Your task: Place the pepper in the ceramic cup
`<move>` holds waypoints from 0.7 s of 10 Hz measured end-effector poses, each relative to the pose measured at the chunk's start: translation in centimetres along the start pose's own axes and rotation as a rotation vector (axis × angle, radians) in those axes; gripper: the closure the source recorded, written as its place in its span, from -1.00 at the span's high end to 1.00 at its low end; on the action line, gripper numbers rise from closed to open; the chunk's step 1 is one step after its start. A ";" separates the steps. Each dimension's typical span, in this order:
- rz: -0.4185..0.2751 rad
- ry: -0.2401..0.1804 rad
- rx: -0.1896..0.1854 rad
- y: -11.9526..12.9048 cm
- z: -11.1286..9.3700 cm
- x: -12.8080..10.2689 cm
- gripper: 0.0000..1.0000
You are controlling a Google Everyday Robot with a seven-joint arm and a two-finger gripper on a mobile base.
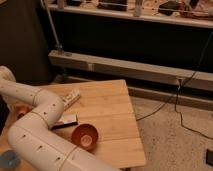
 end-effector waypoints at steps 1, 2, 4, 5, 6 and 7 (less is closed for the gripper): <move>0.002 -0.001 -0.001 0.1 0.1 0.0 0.42; 0.006 -0.003 -0.004 0.4 0.3 0.1 0.18; 0.010 0.000 -0.006 0.5 0.6 0.2 -0.25; 0.011 0.002 -0.007 0.6 0.6 0.2 -0.49; 0.010 0.005 -0.006 0.6 0.7 0.3 -0.74; 0.008 0.011 -0.003 0.6 0.8 0.5 -0.94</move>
